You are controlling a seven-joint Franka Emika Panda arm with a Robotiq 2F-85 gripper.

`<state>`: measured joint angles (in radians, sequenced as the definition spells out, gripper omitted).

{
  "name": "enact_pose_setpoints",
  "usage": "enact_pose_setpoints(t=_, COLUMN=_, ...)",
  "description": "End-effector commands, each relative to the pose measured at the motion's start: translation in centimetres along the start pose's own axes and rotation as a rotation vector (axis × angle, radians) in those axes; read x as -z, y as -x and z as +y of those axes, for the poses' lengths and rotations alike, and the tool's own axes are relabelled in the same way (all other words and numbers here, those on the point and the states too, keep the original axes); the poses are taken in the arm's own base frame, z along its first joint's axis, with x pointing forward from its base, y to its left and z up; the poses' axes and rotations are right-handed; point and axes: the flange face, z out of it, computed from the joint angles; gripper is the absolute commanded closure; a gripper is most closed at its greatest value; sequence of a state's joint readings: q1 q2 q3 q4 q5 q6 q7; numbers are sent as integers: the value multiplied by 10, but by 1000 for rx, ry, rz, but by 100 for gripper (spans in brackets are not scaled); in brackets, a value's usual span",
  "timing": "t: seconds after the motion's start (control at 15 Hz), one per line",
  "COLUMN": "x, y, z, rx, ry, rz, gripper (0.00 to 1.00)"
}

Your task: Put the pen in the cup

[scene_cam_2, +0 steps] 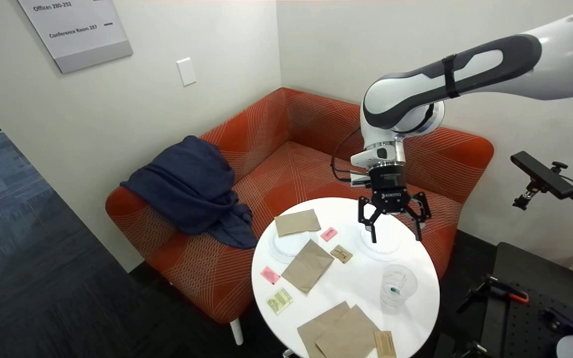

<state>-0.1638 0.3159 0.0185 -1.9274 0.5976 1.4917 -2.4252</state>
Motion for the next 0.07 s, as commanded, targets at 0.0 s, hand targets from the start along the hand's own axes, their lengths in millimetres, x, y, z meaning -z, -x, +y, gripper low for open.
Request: enact_pose_setpoints(t=0.0, x=0, y=0, z=0, rx=0, ry=-1, rz=1, gripper=0)
